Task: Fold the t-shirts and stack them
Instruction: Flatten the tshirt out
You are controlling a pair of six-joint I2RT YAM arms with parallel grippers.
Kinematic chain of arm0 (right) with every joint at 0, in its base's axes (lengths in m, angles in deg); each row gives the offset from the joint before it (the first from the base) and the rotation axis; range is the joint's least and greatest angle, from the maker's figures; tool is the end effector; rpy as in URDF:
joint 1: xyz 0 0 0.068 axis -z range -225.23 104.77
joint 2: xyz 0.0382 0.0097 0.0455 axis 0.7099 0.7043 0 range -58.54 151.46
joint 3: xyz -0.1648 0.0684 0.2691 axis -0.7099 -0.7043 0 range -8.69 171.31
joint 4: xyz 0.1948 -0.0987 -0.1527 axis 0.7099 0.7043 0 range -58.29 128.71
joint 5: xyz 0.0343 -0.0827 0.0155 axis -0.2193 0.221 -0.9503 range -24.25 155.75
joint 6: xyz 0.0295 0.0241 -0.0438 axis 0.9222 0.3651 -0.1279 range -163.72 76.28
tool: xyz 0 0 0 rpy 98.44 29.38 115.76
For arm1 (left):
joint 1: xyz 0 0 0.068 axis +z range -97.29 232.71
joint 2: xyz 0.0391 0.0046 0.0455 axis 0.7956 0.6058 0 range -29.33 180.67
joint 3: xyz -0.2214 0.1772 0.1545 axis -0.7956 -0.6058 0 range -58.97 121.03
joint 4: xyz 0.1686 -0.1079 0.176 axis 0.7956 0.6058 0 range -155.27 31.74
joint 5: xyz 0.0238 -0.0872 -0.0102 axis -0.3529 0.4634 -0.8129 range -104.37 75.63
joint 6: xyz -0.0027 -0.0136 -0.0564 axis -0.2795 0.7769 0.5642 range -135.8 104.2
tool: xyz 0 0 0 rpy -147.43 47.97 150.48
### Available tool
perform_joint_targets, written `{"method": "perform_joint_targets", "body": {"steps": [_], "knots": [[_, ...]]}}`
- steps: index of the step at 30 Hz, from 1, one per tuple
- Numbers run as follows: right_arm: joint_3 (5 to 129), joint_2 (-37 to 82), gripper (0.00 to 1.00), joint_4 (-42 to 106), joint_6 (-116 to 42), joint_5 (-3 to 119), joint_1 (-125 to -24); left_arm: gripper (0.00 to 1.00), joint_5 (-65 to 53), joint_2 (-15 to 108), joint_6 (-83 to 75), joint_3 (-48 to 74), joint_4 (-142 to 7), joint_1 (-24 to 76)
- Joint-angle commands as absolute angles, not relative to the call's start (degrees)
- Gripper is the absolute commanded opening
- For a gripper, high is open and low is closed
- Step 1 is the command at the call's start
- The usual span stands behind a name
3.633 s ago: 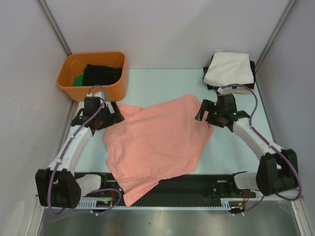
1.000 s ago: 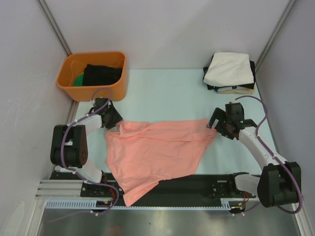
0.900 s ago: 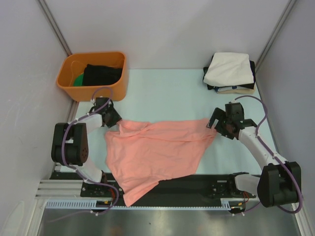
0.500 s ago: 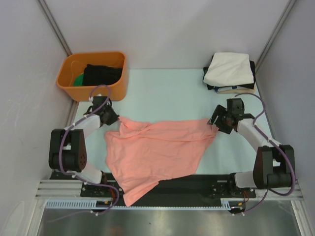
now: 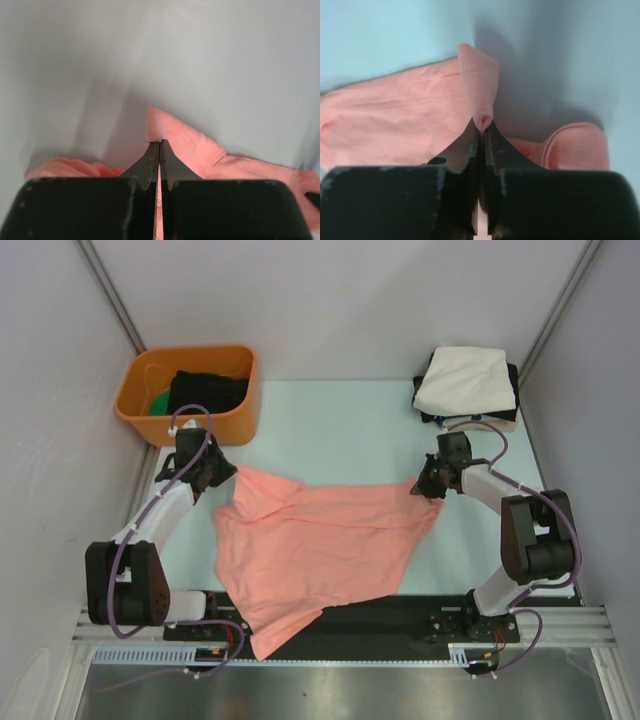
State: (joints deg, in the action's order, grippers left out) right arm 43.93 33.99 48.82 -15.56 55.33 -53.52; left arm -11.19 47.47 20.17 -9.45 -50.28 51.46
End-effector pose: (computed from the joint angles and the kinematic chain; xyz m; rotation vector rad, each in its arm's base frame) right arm 0.3225 0.0546 0.2177 0.3811 2.5847 0.4680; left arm 0.2835 -0.0086 0.2815 -0.6704 2.2416 -0.3920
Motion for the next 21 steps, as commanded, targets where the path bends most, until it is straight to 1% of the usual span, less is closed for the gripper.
{"method": "perform_joint_targets", "body": {"steps": [1, 6, 7, 10, 11, 13, 14, 15, 16, 17, 20, 21], "knots": [[45.01, 29.97, 0.0, 47.7, -16.12, 56.07, -54.02, 0.01, -10.51, 43.98, 18.75, -8.0, -48.31, 51.39], [50.28, 22.51, 0.0, 53.33, -20.94, 57.57, -54.45, 0.0, -10.42, 38.1, 18.04, -2.38, -44.0, 51.39], [51.16, 18.67, 0.0, 55.16, -21.83, 57.66, -54.63, 0.0, -10.16, 35.39, 17.78, -1.32, -42.52, 51.39], [55.55, 11.97, 0.0, 58.15, -24.72, 57.84, -55.42, 0.0, -10.07, 29.41, 16.73, 3.68, -39.96, 51.39], [57.3, 6.9, 0.0, 58.78, -25.26, 57.93, -55.6, 0.0, -10.07, 28.25, 16.37, 7.09, -38.82, 51.39], [58.89, 2.04, 0.0, 59.83, -26.14, 58.71, -56.65, 0.0, -10.68, 26.06, 15.58, 11.24, -34.34, 51.39], [59.51, -3.46, 0.0, 60.27, -26.23, 59.15, -56.74, 0.0, -11.29, 24.22, 15.32, 15.52, -32.85, 51.39], [60.39, -6.13, 0.0, 60.54, -26.23, 59.24, -56.83, 0.0, -11.38, 23.07, 15.06, 17.65, -29.96, 51.39], [60.31, -9.38, 0.0, 60.45, -26.06, 59.77, -57.18, 0.0, -11.56, 22.01, 14.88, 19.76, -28.63, 51.39], [59.96, -15.59, 0.0, 60.11, -25.45, 59.95, -57.27, 0.0, -11.56, 19.48, 14.7, 23.52, -27.74, 51.39], [57.15, -25.81, 0.0, 57.82, -25.53, 58.98, -57.44, 0.0, -10.95, 14.9, 14.44, 29.6, -25.98, 51.39], [55.84, -32.72, 0.0, 56.69, -25.7, 58.55, -57.36, 0.0, -11.03, 11.84, 14.44, 30.76, -25.98, 51.39]]}}
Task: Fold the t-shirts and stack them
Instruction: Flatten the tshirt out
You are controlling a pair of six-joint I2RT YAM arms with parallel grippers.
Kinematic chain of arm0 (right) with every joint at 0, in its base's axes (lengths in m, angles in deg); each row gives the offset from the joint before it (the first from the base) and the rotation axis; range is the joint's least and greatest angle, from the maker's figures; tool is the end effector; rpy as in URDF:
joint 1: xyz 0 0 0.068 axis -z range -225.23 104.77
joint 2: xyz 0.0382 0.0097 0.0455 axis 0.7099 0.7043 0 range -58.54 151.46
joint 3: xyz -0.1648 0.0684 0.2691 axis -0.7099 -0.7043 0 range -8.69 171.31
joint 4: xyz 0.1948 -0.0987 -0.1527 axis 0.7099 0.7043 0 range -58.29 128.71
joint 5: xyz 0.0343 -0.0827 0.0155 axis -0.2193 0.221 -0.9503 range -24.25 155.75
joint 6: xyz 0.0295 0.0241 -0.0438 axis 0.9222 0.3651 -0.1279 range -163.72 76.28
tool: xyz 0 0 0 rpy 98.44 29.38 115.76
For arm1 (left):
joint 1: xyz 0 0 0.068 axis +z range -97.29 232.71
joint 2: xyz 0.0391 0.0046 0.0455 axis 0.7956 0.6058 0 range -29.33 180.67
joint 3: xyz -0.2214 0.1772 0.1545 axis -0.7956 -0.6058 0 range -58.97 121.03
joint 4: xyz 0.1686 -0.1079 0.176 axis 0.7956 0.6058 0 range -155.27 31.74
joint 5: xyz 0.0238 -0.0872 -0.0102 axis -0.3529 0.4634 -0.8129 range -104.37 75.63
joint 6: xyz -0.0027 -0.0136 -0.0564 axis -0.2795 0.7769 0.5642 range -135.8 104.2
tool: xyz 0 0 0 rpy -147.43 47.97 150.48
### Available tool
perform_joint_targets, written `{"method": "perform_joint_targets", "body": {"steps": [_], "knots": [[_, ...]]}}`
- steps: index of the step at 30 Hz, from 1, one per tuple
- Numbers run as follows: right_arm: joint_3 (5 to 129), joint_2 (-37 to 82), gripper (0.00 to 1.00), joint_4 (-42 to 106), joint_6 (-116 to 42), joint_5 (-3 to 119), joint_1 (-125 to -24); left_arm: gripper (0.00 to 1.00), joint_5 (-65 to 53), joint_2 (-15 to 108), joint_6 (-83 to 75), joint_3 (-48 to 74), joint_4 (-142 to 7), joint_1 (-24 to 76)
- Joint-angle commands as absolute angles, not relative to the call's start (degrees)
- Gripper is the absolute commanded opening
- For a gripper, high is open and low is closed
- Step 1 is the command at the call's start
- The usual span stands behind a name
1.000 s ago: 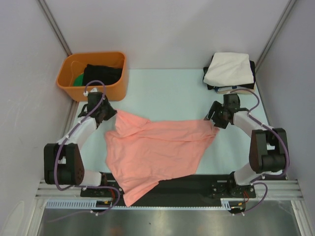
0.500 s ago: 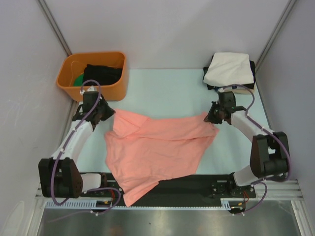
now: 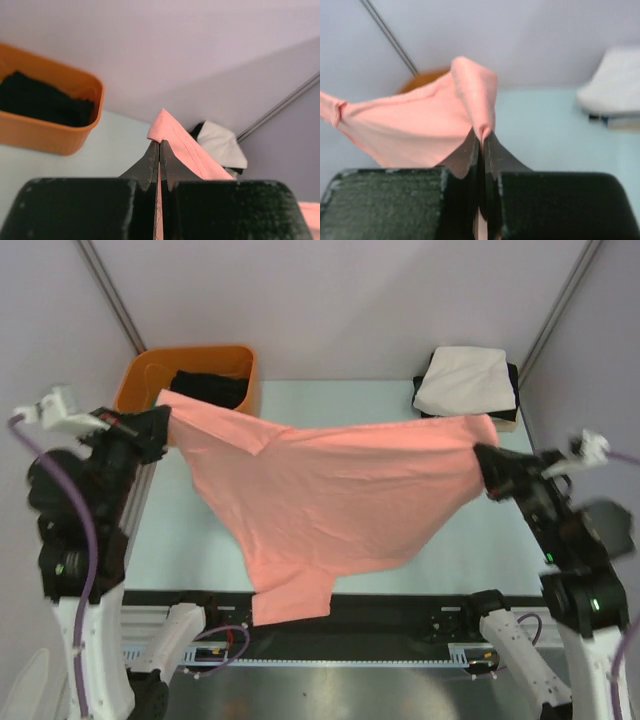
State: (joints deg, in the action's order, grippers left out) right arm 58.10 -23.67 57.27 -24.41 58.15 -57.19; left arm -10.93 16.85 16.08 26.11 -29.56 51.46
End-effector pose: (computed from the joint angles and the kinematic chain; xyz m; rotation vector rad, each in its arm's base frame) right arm 0.0541 0.0171 0.4899 -0.0148 1.4836 0.5404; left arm 0.0741 -0.0042 0.5515 -0.3584 1.4941 -0.5073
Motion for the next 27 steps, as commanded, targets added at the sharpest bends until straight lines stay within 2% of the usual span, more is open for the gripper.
{"method": "perform_joint_targets", "body": {"steps": [1, 6, 9, 12, 16, 17, 23, 24, 25, 26, 27], "knots": [[55.39, -35.66, 0.01, 56.24, -26.23, 57.76, -57.18, 0.0, -11.12, 9.98, 14.44, 32.6, -26.06, 51.39], [55.91, -49.29, 0.01, 57.02, -27.11, 59.59, -54.46, 0.0, -10.42, -0.29, 14.61, 32.88, -30.79, 51.39], [56.7, -49.67, 0.0, 58.25, -27.64, 59.95, -51.13, 0.0, -9.11, -2.25, 14.96, 30.95, -35.54, 51.39], [56.79, -46.07, 0.0, 56.51, -27.2, 60.29, -48.75, 0.0, -8.83, 1.16, 14.79, 33.57, -36.0, 51.39], [59.07, -34.4, 0.0, 56.58, -24.83, 69.05, -48.57, 0.0, -11.99, 21.05, 14.7, 46.56, -25.03, 51.39], [59.77, -28.45, 0.0, 56.67, -24.57, 70.57, -48.57, 0.0, -11.91, 25.3, 14.7, 50.59, -22.23, 51.39], [61.88, -1.28, 0.0, 53.42, -22.37, 77.08, -48.48, 0.0, -12.88, 53.51, 13.39, 60.55, -16.76, 51.31], [63.19, 6.42, 0.09, 54.47, -22.1, 79.0, -48.48, 0.01, -12.53, 64.52, 12.51, 63.09, -14.92, 51.39], [65.21, 10.41, 0.28, 55.0, -21.67, 79.28, -48.57, 0.15, -12.27, 70.2, 11.72, 66.77, -12.21, 51.22], [66.45, 13.41, 0.73, 54.92, -21.75, 78.67, -48.57, 0.25, -10.61, 75.39, 11.19, 74.29, -9.31, 51.22], [67.42, 17.44, 0.85, 56.22, -22.01, 78.84, -48.91, 0.36, -8.77, 84.14, 10.4, 77.49, -3.45, 50.87]]}}
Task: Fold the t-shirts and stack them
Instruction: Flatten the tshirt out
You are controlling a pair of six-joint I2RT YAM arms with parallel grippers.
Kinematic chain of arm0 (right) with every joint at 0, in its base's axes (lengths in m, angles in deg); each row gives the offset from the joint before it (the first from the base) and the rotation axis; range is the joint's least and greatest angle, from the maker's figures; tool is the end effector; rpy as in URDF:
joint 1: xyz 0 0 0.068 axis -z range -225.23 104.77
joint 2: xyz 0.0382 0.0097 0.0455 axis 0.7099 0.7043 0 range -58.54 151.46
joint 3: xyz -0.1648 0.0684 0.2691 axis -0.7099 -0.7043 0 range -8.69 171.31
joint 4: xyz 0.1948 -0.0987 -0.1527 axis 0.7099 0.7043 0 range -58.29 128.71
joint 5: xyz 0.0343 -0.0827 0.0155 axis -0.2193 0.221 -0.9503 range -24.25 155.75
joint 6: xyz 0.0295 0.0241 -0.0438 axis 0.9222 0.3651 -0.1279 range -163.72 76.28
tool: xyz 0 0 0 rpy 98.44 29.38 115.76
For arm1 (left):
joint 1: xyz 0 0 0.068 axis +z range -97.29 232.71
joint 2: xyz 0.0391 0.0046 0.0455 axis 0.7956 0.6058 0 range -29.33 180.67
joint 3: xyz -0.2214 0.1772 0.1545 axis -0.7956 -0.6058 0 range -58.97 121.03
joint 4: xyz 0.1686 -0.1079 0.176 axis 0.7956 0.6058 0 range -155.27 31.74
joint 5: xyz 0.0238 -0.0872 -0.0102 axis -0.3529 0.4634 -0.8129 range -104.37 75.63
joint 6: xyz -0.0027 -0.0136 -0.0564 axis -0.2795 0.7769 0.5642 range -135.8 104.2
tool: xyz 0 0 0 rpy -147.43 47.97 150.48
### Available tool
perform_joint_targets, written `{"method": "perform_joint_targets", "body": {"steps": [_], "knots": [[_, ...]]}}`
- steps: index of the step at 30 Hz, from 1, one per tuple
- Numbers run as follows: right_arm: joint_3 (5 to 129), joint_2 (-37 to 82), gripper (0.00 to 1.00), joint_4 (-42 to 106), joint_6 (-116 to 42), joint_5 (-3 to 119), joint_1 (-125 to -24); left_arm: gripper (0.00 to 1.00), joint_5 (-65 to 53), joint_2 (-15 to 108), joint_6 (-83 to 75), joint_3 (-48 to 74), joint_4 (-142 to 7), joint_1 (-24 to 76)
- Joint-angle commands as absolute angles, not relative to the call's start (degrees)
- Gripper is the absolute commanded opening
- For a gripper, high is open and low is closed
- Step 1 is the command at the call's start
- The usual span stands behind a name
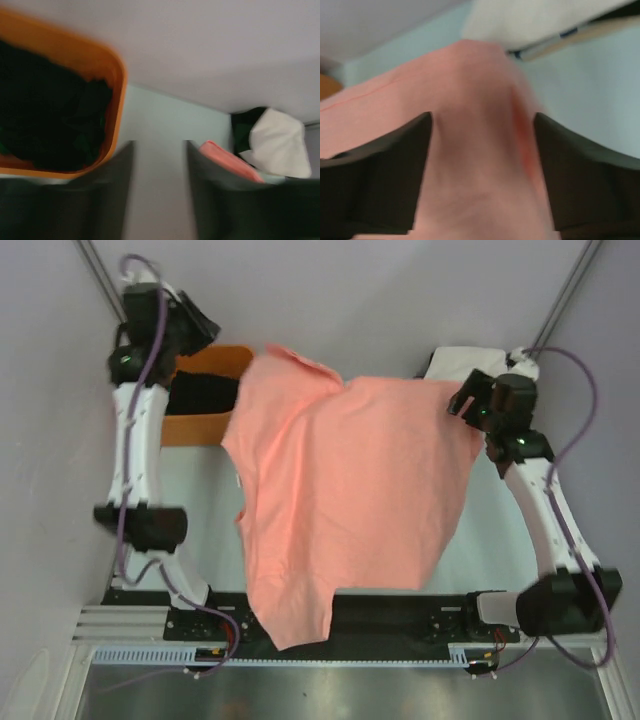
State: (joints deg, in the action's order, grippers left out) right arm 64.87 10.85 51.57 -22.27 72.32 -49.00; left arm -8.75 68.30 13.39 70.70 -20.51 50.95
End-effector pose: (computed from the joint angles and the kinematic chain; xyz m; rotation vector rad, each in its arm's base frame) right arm 0.2650 0.0127 0.4557 0.3630 1.8115 0.2020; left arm 0.3547 -0.0151 0.5846 -0.3610 1.7805 -0.4732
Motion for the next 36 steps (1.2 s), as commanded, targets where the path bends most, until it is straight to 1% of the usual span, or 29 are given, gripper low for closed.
{"method": "perform_joint_targets", "body": {"steps": [1, 2, 3, 4, 5, 7, 8, 10, 13, 18, 23, 25, 27, 30, 31, 32, 33, 34, 36], "knots": [[67.77, 18.09, 0.95, 56.23, -22.36, 79.8, -49.61, 0.64, -9.62, 86.06, 9.7, 78.75, -2.17, 50.26], [67.08, 18.1, 1.0, 55.45, -23.06, 80.68, -51.1, 0.75, -10.5, 86.6, 9.26, 75.45, -3.55, 49.73], [66.2, 17.67, 1.0, 53.44, -24.2, 81.73, -51.72, 0.79, -11.55, 83.82, 8.99, 71.33, -6.26, 49.2], [65.06, 16.53, 1.0, 52.38, -24.47, 81.92, -52.08, 0.87, -11.13, 80.83, 9.16, 65.89, -9.86, 49.11], [63.31, 16.0, 1.0, 51.76, -24.74, 81.83, -52.52, 0.94, -11.03, 78.1, 9.69, 54.88, -17.46, 49.2], [61.98, 15.47, 1.0, 51.75, -24.74, 81.05, -52.87, 0.95, -11.73, 71.53, 11.09, 47.24, -22.26, 49.28], [60.5, 15.2, 1.0, 52.88, -24.65, 80.61, -52.87, 0.95, -11.74, 69.83, 11.36, 41.55, -25.07, 49.2], [58.56, 14.5, 1.0, 52.9, -24.21, 79.55, -53.14, 0.94, -11.74, 65.27, 11.62, 36.77, -26.94, 48.85], [54.25, 14.32, 1.0, 52.46, -22.64, 77.8, -53.31, 0.94, -12.79, 59.47, 11.63, 25.72, -30.44, 47.62], [49.42, 15.11, 1.0, 50.17, -20.08, 72.97, -54.1, 0.95, -14.2, 54.35, 10.49, 18.3, -33.97, 46.12], [50.02, 18.62, 1.0, 49.29, -19.55, 71.65, -58.84, 0.89, -13.49, 53.12, 6.63, 19.43, -34.24, 44.02], [51.51, 22.39, 1.0, 49.64, -19.2, 70.68, -59.64, 0.88, -14.11, 52.94, 5.56, 20.13, -32.75, 40.68], [52.92, 26.43, 1.0, 50.43, -18.94, 69.97, -61.39, 0.84, -15.76, 53.2, 4.68, 20.22, -29.68, 38.05], [55.12, 29.17, 1.0, 51.75, -19.03, 70.75, -63.59, 0.75, -13.33, 53.21, 4.59, 17.16, -29.14, 37.68], [55.38, 29.96, 1.0, 51.75, -18.94, 71.02, -63.94, 0.62, -11.84, 53.12, 4.59, 16.28, -29.49, 37.68], [55.56, 30.05, 1.0, 51.67, -18.85, 70.85, -64.21, 0.57, -10.08, 53.2, 4.42, 14.53, -31.06, 37.68], [55.47, 30.05, 1.0, 51.58, -18.76, 70.93, -64.56, 0.56, -5.98, 53.47, 4.33, 13.73, -31.86, 37.6], [55.47, 29.97, 1.0, 51.49, -18.76, 70.85, -64.82, 0.56, -4.72, 54.08, 3.98, 13.2, -32.39, 37.6], [55.39, 29.44, 1.0, 51.84, -18.59, 70.93, -65.09, 0.56, -6.45, 58.81, 2.4, 15.47, -29.86, 36.9]]}}
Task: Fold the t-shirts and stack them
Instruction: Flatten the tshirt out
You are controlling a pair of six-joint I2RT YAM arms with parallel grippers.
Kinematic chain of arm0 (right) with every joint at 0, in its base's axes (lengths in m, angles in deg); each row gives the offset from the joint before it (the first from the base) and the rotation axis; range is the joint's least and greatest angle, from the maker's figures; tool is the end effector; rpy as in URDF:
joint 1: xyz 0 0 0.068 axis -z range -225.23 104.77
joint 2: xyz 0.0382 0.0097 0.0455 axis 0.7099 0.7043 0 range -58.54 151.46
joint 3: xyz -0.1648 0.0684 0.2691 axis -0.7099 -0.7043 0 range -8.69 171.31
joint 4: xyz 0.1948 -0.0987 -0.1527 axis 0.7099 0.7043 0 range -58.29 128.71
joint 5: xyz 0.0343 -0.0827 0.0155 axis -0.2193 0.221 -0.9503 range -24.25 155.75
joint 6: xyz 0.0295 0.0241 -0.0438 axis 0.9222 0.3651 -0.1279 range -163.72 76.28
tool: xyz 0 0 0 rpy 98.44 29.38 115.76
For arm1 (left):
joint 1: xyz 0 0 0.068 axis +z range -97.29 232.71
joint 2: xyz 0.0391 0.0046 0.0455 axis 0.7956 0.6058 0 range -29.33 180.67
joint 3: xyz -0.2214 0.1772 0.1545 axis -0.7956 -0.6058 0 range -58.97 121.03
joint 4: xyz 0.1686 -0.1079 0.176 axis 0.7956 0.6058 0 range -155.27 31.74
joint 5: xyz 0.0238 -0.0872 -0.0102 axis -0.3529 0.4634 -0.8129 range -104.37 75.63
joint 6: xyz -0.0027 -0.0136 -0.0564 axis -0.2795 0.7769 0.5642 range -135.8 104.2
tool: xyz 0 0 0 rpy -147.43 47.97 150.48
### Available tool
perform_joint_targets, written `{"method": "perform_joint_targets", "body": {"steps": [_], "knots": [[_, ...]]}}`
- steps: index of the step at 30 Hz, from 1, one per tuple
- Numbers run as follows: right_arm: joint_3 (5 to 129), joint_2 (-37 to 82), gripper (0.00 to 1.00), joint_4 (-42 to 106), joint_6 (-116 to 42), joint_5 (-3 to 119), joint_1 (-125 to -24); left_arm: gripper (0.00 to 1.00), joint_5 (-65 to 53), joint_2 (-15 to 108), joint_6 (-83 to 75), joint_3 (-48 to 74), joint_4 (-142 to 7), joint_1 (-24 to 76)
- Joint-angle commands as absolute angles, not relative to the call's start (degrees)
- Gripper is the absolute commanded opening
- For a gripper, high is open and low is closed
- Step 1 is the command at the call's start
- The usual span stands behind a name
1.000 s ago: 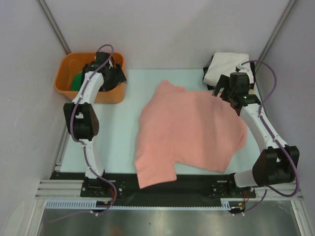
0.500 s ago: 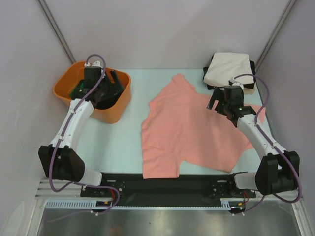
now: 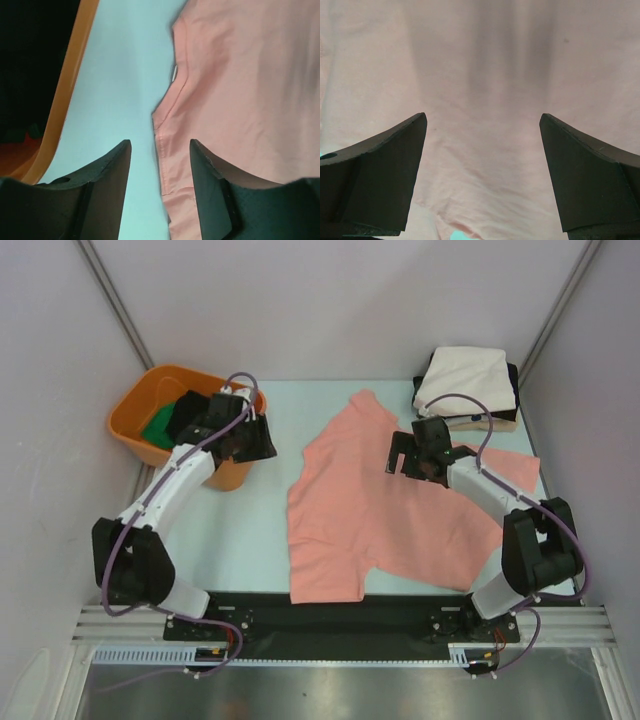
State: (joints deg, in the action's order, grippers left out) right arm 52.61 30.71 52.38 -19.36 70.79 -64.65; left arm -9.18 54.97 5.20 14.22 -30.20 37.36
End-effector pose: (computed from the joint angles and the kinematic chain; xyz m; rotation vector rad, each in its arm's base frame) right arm 0.3233 0.1101 0.2780 0.1450 2.4252 0.2428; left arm 0.3133 -0.0900 0.3548 -0.0747 2.4103 -0.4065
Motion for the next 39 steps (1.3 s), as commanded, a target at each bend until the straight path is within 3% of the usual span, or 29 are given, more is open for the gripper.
{"method": "perform_joint_targets", "body": {"steps": [1, 6, 10, 12, 13, 15, 18, 19, 24, 27, 31, 33, 35, 39], "knots": [[55.3, 29.0, 1.0, 52.1, -18.67, 70.93, -65.09, 0.57, -9.07, 61.35, 1.96, 16.78, -28.54, 36.98], [55.03, 25.31, 1.0, 54.65, -19.55, 72.25, -65.0, 0.54, -10.94, 75.25, 4.5, 26.09, -26.15, 42.23], [54.07, 21.71, 1.0, 57.11, -21.04, 73.39, -64.91, 0.53, -14.2, 88.59, 3.63, 44.17, -18.72, 46.64], [53.54, 19.26, 1.0, 58.34, -21.75, 73.4, -64.21, 0.53, -16.22, 99.97, 1.7, 63.39, -13.52, 48.31], [53.1, 18.55, 1.0, 59.13, -21.92, 73.31, -63.78, 0.54, -15.18, 104.05, 0.82, 79.21, -8.71, 48.84], [52.31, 16.27, 1.0, 59.22, -22.28, 72.78, -62.55, 0.61, -12.97, 112.48, 0.29, 93.55, -5.6, 49.72], [50.64, 14.59, 1.0, 58.52, -22.01, 71.73, -61.75, 0.73, -10.26, 106.67, 3.62, 84.08, -16.63, 50.16], [50.55, 13.98, 1.0, 59.13, -22.1, 71.55, -61.75, 0.73, -9.37, 101.68, 4.58, 77.42, -20.58, 49.99], [49.59, 12.21, 1.0, 60.1, -22.28, 72.95, -61.84, 0.83, -13.4, 86.55, 2.84, 67.18, -19.21, 41.65], [48.8, 12.12, 1.0, 60.54, -21.58, 72.87, -61.84, 0.83, -14.46, 73.98, 4.33, 53.75, -18.77, 37.61], [46.52, 13.09, 1.0, 60.46, -19.03, 72.96, -61.93, 0.82, -18.24, 55.79, 7.4, 22.88, -27.78, 33.03], [45.89, 15.45, 1.0, 59.75, -18.85, 71.64, -61.93, 0.8, -17.19, 50.42, 9.25, 14.72, -32.1, 32.5], [46.94, 17.74, 1.0, 60.36, -18.59, 71.55, -61.93, 0.79, -12.92, 50.13, 9.78, 7.17, -34.93, 32.32], [48.18, 21.78, 1.0, 60.01, -18.06, 70.67, -61.66, 0.8, -11.65, 55.91, 9.95, 3.18, -40.28, 31.71]]}}
